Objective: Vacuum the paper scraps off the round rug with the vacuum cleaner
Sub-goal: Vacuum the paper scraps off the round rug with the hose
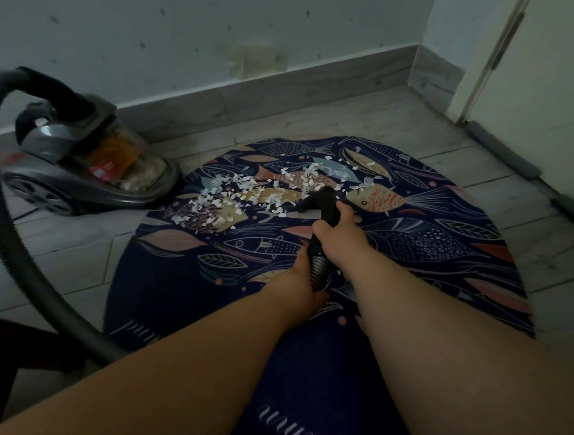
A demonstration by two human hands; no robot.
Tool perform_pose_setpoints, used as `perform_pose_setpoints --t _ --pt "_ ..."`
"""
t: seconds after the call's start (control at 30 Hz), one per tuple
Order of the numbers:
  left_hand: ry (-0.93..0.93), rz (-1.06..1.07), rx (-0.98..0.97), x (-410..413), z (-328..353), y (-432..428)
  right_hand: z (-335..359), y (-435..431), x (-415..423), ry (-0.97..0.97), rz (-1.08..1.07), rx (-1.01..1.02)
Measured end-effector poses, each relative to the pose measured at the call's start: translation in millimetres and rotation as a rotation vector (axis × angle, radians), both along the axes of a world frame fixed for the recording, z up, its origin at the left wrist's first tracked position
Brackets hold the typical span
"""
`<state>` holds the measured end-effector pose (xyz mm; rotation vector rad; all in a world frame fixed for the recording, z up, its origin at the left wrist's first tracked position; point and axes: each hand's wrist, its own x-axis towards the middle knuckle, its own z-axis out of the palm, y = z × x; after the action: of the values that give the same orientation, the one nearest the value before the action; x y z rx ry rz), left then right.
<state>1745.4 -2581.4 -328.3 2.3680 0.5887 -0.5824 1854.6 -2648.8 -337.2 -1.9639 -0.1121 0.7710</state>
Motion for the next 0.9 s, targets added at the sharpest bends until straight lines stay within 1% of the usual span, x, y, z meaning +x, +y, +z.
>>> perform_pose_setpoints --t 0.37,0.73,0.9 --pt "0.016 0.057 0.014 -11 4 10 4 20 -5 0.012 0.072 -0.043" --pt "0.016 0.066 0.029 -17 0 17 5 26 -13 0.030 0.049 -0.015" --pt "0.016 0.087 0.038 -23 -1 25 5 32 -17 0.035 0.087 -0.028"
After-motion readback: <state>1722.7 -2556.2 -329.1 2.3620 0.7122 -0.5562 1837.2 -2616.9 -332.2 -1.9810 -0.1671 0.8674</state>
